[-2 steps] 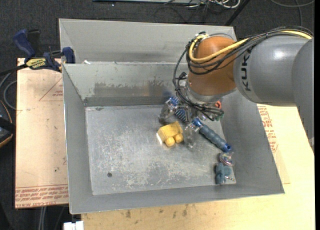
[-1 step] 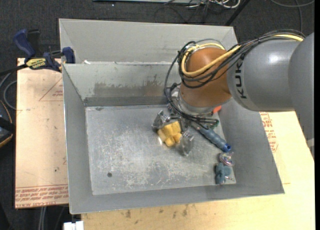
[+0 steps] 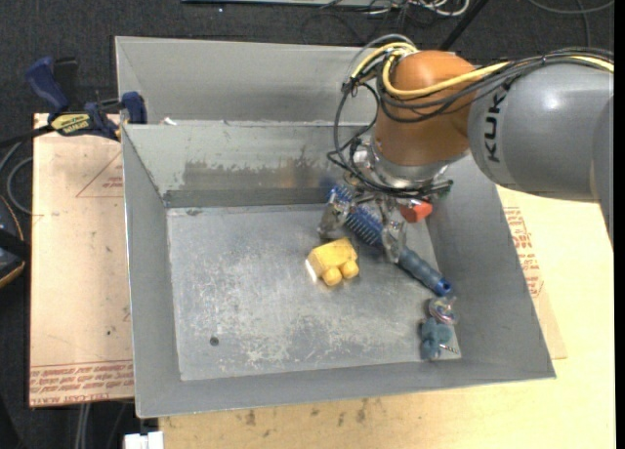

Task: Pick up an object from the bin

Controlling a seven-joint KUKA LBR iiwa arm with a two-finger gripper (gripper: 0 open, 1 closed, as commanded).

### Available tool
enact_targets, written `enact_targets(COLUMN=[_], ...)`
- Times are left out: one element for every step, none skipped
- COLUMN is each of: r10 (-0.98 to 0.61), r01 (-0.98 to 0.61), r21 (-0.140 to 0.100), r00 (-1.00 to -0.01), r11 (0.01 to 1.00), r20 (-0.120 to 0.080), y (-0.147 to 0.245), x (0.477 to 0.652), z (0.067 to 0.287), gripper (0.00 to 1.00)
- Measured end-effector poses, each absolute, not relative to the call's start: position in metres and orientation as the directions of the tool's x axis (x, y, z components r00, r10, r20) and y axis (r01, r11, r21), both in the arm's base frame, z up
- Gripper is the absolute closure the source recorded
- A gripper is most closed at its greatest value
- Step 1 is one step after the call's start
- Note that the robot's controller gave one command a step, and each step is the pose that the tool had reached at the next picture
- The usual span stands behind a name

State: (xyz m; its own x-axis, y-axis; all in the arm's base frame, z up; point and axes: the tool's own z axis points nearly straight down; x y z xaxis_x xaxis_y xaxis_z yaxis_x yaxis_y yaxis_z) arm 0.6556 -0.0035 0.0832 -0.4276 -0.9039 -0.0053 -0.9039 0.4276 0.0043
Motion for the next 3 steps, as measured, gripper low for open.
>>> enact_targets(r10=[-0.99,-1.0,-1.0], r01=[-0.99,-1.0,-1.0], r21=[-0.002,-0.017,-0.001], r00=[-0.142,-0.008,-0.009], r11=[0.142,0.008,0.009], r20=[-0.003,-0.004,-0.003], y=[0.02,0.021,0.02], x=[0.596,0.575,0.57], z=[0.135,0.102,0.094], gripper=[0.0,0.0,1.0])
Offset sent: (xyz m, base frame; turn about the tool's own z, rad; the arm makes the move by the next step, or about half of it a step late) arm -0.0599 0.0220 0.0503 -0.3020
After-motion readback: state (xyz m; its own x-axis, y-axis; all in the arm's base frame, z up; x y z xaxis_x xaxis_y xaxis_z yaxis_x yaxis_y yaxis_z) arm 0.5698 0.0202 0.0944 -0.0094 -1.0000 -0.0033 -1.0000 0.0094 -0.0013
